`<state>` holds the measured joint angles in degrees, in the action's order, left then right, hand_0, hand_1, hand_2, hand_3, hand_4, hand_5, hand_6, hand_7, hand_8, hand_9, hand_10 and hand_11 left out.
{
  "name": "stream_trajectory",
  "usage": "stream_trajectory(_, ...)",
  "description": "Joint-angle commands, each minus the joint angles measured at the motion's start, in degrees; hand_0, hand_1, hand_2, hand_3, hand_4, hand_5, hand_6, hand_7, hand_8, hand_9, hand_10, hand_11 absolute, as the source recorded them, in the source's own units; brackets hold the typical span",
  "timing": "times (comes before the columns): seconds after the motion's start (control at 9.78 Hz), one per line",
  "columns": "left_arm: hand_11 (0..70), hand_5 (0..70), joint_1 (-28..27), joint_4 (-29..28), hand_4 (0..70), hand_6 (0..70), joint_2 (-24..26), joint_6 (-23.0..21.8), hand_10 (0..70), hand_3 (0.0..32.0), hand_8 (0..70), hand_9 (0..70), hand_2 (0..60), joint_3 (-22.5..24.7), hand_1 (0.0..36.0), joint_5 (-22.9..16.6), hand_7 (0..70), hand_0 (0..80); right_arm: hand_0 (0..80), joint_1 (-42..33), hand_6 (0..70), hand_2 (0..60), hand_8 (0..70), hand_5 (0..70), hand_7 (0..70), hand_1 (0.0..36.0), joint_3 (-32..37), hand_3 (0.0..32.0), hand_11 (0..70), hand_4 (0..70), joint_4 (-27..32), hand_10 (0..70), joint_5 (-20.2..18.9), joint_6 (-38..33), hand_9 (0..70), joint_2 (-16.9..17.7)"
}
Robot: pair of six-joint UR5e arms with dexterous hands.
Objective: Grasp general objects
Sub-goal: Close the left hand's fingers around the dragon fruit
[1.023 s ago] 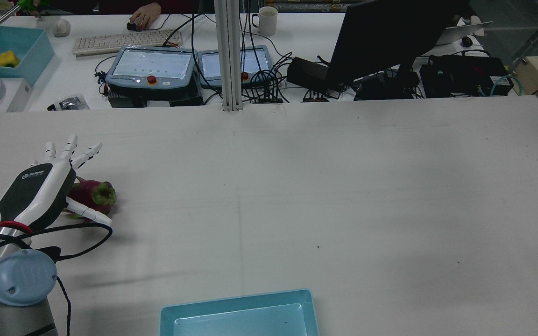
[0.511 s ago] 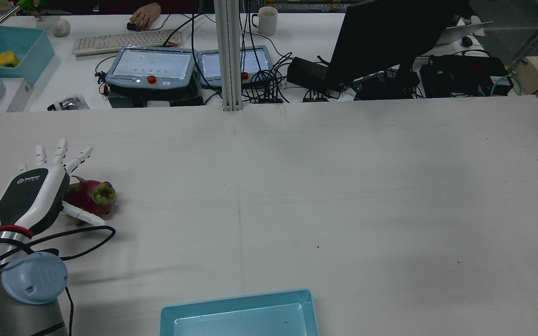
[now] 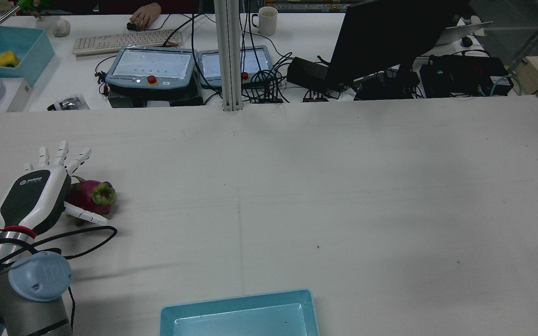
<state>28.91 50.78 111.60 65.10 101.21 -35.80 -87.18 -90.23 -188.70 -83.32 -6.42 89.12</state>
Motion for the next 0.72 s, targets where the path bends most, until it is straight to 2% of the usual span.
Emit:
stream_trajectory(0.0,0.0,4.7,-0.3,-1.6,0.0,0.0,1.1,0.0,0.0,23.2,0.7,0.0,3.7,-2.4,21.6,-0.1,1.3,52.1,0.0,0.0,0.0,0.0,0.0,0.0,0.0,0.0,0.0,0.0,0.0,0.0,0.0,0.0,0.0,0.0,0.0,0.0)
stream_trajectory(0.1,0.0,4.8,-0.3,-2.3,0.0,0.0,1.1,0.1,0.0,20.8,0.6,0.0,3.8,-2.9,21.4,-0.1,1.6,52.0,0.0,0.0,0.0,0.0,0.0,0.0,0.0,0.0,0.0,0.0,0.0,0.0,0.0,0.0,0.0,0.0,0.0,0.0)
stream_trajectory(0.31,0.0,3.4,-0.3,-4.8,0.0,0.0,1.2,0.1,0.0,21.6,0.9,0.0,3.1,-5.6,20.6,-0.1,0.8,51.4,0.0,0.0,0.0,0.0,0.0,0.0,0.0,0.0,0.0,0.0,0.0,0.0,0.0,0.0,0.0,0.0,0.0,0.0)
stream_trajectory(0.41,0.0,3.6,-0.3,-5.7,0.0,0.0,1.1,0.1,0.0,19.4,0.8,0.0,3.2,-6.5,20.5,-0.1,0.8,51.4,0.0,0.0,0.0,0.0,0.0,0.0,0.0,0.0,-0.1,0.0,0.0,0.0,0.0,0.0,-0.1,0.0,0.0,0.0)
stream_trajectory(0.51,0.0,3.9,-0.3,-6.3,0.0,0.0,1.1,0.2,0.0,12.2,0.8,0.0,3.2,-6.8,20.6,-0.1,0.8,51.4,0.0,0.0,0.0,0.0,0.0,0.0,0.0,0.0,-0.1,0.0,0.0,0.0,0.0,0.0,0.0,0.0,0.0,0.0)
stream_trajectory(0.61,0.0,4.1,-0.3,-6.7,0.0,0.0,1.1,0.2,0.0,12.0,0.8,0.0,3.5,-7.3,20.8,-0.1,0.8,51.7,0.0,0.0,0.0,0.0,0.0,0.0,0.0,0.0,-0.2,0.0,0.0,0.0,0.0,0.0,0.0,0.0,0.0,0.0)
